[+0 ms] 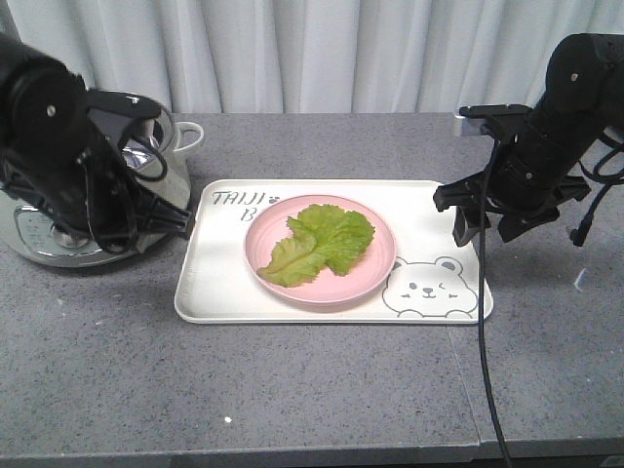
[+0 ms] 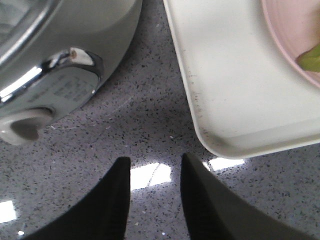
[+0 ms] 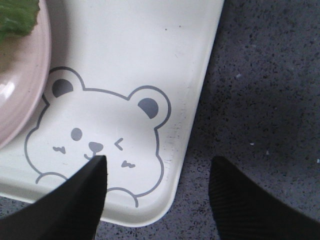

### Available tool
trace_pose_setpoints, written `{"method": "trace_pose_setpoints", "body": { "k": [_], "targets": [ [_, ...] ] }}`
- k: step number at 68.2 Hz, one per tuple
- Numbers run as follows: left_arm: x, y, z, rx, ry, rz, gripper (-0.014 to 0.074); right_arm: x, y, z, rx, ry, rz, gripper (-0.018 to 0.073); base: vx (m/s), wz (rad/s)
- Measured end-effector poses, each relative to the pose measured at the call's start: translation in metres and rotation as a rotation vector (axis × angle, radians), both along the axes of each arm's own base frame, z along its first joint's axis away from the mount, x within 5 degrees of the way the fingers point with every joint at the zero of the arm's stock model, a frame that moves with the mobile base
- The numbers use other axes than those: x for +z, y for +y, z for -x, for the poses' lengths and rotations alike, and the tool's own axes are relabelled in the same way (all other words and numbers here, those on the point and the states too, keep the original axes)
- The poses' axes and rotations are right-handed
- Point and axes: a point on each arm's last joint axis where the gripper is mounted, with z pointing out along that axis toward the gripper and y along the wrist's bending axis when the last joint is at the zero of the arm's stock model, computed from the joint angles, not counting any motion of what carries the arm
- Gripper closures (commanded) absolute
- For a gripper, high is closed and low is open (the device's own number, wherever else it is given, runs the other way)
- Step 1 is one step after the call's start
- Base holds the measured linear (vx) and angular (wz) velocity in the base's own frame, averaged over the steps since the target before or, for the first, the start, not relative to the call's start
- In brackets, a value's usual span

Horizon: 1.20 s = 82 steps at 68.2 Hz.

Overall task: Transfer vegetables to tray and serve
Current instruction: 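Lower both grippers to the tray's side edges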

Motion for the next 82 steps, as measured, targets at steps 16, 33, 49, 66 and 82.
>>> {"method": "trace_pose_setpoints", "body": {
  "k": [16, 33, 49, 66, 82],
  "targets": [
    [-0.012, -0.006, 0.000, 0.005, 0.000, 0.073, 0.0356, -0.017, -0.001, -0.005, 0.002, 0.058, 0.022, 0.0133, 0.00, 0.00],
    [-0.025, -0.011, -0.007, 0.007, 0.025, 0.090, 0.0337, -0.022, 0.000, -0.006, 0.002, 0.069, 0.024, 0.0133, 0.00, 0.00],
    [-0.037, -0.013, -0.011, 0.010, 0.060, 0.077, 0.0307, -0.022, -0.002, -0.007, 0.005, 0.068, 0.040, 0.0133, 0.00, 0.00],
    [-0.037, -0.014, -0.012, 0.011, 0.054, 0.088, 0.0277, -0.022, -0.002, -0.007, 0.005, 0.068, 0.045, 0.0133, 0.00, 0.00],
    [-0.037, -0.016, -0.013, 0.011, 0.038, 0.105, 0.0267, -0.022, -0.002, -0.007, 0.006, 0.067, 0.047, 0.0133, 0.00, 0.00]
  ]
}}
